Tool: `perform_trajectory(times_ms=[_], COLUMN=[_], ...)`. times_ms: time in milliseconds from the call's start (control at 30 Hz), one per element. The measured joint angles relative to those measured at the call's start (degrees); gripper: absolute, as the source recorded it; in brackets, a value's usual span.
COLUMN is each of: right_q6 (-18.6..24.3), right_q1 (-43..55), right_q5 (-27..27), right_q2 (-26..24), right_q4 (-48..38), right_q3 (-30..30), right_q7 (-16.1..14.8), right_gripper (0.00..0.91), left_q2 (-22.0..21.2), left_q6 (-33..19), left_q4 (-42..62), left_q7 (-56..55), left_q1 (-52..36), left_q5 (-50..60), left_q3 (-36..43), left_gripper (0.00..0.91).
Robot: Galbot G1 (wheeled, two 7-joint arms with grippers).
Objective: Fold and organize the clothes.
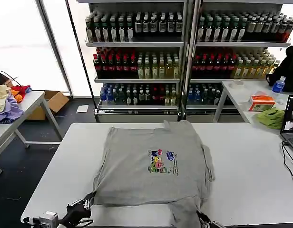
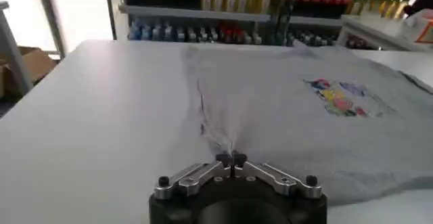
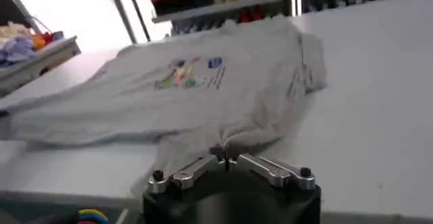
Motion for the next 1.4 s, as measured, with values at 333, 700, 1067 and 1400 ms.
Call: perform_trajectory(times_ms=[333,700,1067,1400], right_q6=[0.9,-0.2,-2.7,-4.8], right_q1=[10.4,24.4,36.7,39.7], right_q5=[2.8,3.0,0.3,-1.5], right_q2=[0.5,0.2,1.2,1.3], right_q4=[-3.2,-11.0,-22.0,-24.5], right_q3=[-0.5,-3.6,-9.1,-10.0], right_q7=[1.6,4.4,4.6,5.2], right_gripper=[0.000,0.000,0.907,0.907], left_q2=[4.3,10.5,11.4,12.1], left_q6=[0.9,1.3,1.4,1.3], left_q4=[2.3,10.1,22.1,28.3], left_q7=[-0.3,0.2,2.0,2.4], left_q1=[-6.9,-19.0,-33.1,-37.8], left_q5=[-2.8,-9.2,-10.5,-9.7], left_q3=[1.2,5.8,14.5,15.3], left_gripper=[0.010,0.010,0.907,0.907])
